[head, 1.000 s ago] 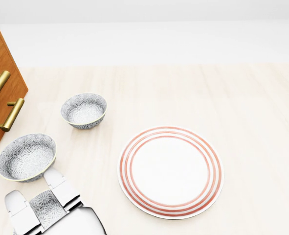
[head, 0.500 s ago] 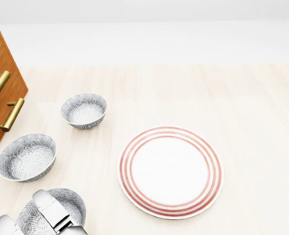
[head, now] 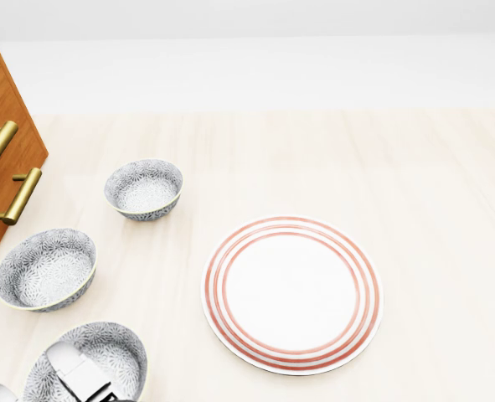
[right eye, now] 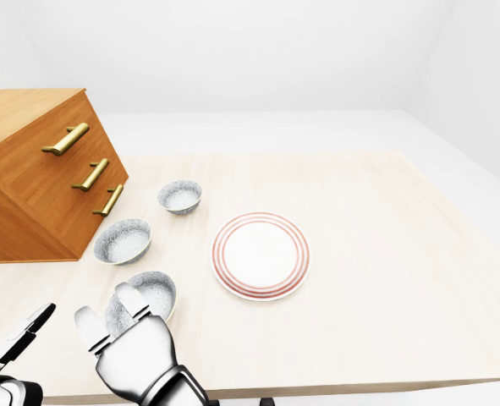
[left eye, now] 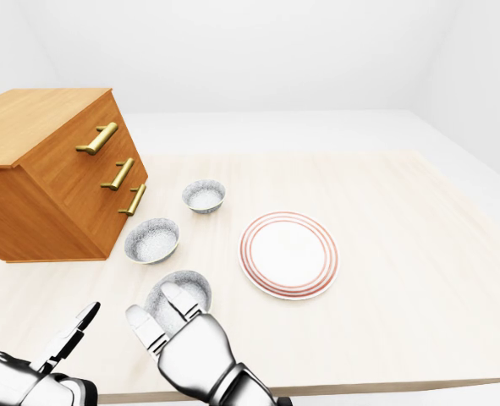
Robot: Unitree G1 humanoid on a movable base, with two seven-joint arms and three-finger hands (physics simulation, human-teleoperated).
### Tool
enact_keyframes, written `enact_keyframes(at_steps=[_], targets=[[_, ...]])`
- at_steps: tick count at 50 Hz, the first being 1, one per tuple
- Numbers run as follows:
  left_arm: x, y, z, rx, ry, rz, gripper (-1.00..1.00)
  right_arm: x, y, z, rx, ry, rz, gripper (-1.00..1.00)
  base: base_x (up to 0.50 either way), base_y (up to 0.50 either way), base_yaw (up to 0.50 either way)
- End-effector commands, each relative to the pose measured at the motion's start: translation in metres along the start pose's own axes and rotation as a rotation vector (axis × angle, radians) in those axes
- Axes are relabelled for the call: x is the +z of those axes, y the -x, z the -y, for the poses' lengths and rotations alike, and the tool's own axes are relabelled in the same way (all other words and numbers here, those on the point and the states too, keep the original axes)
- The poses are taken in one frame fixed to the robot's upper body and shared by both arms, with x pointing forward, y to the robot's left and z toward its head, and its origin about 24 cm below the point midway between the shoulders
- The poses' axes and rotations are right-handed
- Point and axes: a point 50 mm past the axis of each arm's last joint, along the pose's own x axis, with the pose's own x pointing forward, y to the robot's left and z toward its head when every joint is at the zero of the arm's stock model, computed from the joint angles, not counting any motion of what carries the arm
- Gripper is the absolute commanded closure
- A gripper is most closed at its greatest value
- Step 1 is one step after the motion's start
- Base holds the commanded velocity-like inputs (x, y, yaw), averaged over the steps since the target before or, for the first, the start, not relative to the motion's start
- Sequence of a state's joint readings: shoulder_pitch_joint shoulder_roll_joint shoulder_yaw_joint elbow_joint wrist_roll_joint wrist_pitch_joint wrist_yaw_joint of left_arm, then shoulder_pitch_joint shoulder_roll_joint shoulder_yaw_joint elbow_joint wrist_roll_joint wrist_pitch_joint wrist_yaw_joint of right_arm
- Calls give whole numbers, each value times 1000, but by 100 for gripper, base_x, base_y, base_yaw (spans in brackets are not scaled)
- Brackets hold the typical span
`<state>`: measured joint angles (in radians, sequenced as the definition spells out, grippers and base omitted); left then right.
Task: Put the bowl at the front on the plate.
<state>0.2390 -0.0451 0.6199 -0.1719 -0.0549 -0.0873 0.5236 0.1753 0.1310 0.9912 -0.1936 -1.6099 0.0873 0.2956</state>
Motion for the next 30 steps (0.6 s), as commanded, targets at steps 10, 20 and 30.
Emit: enact_keyframes(at_steps=[10,20,30], targets=[[2,0,0,8,36,-4,-100,-2,-3,-8,18,-40,4,-100,0,0,0],[6,0,-2,11,44,10,-100,-5,-7,-11,17,-72,-8,-100,0,0,0],[1,-1,1,4,31,-10,-100,-6,-6,-12,-28,-123,-7,-100,0,0,0]])
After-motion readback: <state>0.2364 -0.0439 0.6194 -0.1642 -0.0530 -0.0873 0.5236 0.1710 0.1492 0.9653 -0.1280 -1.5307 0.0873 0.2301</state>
